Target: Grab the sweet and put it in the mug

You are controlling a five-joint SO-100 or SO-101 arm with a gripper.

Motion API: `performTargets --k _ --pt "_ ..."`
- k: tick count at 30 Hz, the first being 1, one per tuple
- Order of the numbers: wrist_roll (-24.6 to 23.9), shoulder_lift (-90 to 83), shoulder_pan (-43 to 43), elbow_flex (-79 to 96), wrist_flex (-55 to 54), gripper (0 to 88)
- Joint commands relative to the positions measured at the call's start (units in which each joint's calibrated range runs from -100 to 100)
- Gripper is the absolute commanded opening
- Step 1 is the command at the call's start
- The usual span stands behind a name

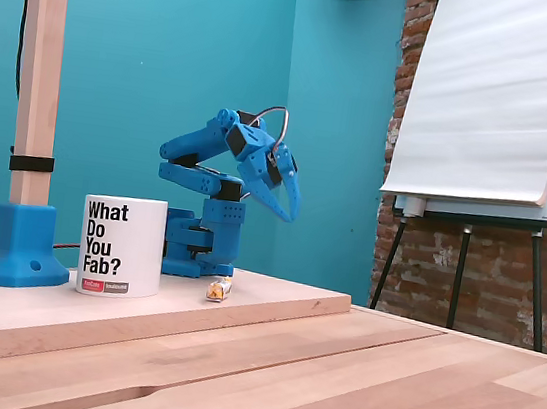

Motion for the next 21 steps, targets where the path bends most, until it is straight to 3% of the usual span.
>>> performTargets --k 1,14,21 --pt "-4.44 -0.33 0.72 -4.59 0.02 0.0" --pt "-13.97 -0.33 1.08 -5.66 0.02 0.0" --pt "-14.26 -0.33 0.72 -3.61 0.10 0.0"
